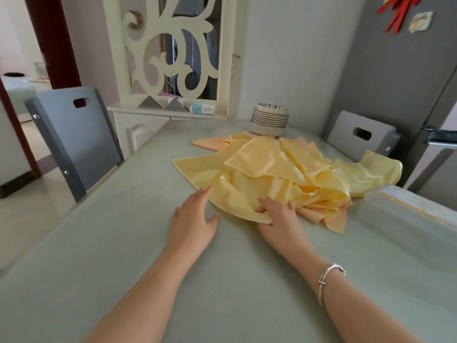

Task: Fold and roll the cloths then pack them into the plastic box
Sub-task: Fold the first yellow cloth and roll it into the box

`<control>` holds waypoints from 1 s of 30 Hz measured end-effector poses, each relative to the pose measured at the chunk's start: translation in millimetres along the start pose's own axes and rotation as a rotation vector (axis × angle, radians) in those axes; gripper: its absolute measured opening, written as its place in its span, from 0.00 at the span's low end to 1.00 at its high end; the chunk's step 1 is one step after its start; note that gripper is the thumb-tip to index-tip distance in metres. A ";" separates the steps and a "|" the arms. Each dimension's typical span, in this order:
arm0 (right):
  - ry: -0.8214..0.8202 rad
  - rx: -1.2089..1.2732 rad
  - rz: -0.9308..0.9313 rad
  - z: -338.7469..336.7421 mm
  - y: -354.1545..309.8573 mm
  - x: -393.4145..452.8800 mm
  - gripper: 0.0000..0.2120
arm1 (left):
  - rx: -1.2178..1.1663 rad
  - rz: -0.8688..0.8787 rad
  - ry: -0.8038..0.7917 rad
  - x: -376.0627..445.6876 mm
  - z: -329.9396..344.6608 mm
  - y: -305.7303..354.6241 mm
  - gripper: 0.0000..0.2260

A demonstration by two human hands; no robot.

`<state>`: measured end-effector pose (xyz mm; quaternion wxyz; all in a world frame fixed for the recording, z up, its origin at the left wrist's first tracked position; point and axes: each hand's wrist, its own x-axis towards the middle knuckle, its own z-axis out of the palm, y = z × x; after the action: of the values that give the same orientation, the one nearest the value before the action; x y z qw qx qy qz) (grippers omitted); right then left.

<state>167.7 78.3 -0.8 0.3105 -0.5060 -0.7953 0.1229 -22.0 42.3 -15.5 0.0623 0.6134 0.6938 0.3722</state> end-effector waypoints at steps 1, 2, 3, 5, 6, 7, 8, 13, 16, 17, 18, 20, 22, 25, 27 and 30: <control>-0.003 0.054 0.004 -1.7 -4.4 -3.7 0.07 | -0.012 0.021 0.004 -3.1 -2.1 2.5 0.29; -0.024 0.109 0.023 -4.3 -8.5 -6.9 0.07 | 0.011 0.050 -0.002 -5.9 -2.9 5.3 0.29; -0.052 0.177 0.050 -7.4 -12.9 -10.0 0.09 | 0.049 0.082 -0.012 -8.9 -3.2 7.6 0.28; -0.113 0.353 0.086 -12.3 -20.8 -15.8 0.10 | 0.109 0.133 -0.006 -13.5 -3.2 10.5 0.26; -0.121 0.418 0.091 -15.9 -25.1 -18.9 0.08 | 0.121 0.147 0.008 -15.1 -4.5 11.9 0.23; -0.118 0.462 0.101 -19.2 -27.6 -21.4 0.07 | 0.128 0.149 0.016 -15.9 -5.6 12.3 0.20; -0.117 0.518 0.111 -23.4 -30.9 -24.8 0.08 | 0.139 0.147 0.027 -16.3 -7.2 12.8 0.17; -0.116 0.779 0.379 -46.1 -26.7 -51.9 0.03 | 0.101 0.129 0.132 -21.9 -15.3 10.1 0.09; -0.090 0.849 0.406 -70.8 -22.1 -57.6 0.05 | 0.301 0.179 -0.020 -24.2 -20.7 9.8 0.16; -0.067 0.857 0.419 -81.4 -20.3 -57.9 0.06 | 0.339 0.196 -0.048 -25.5 -26.0 13.1 0.15; -0.037 0.854 0.437 -90.2 -20.0 -55.2 0.06 | 0.319 0.217 -0.031 -25.5 -32.2 15.9 0.12; 0.042 0.817 0.441 -110.6 -22.1 -49.9 0.08 | 0.188 0.243 0.080 -25.4 -53.9 30.6 0.04; 0.101 0.788 0.420 -130.7 -30.5 -47.2 0.10 | 0.076 0.216 0.125 -22.0 -80.9 47.1 0.04; 0.157 0.781 0.382 -164.6 -59.9 -47.8 0.10 | -0.085 0.224 0.143 -16.6 -128.2 72.9 0.05; 0.190 0.803 0.325 -190.5 -82.2 -52.8 0.08 | -0.184 0.271 0.174 -17.2 -163.3 95.8 0.04; 0.215 0.866 0.267 -225.0 -106.6 -60.5 0.08 | -0.294 0.320 0.187 -25.4 -211.1 132.6 0.04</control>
<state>247.1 -50.5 206.0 0.5554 -0.4375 -0.5618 0.4294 -23.9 -77.3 204.7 0.0265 0.6628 0.5286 0.5297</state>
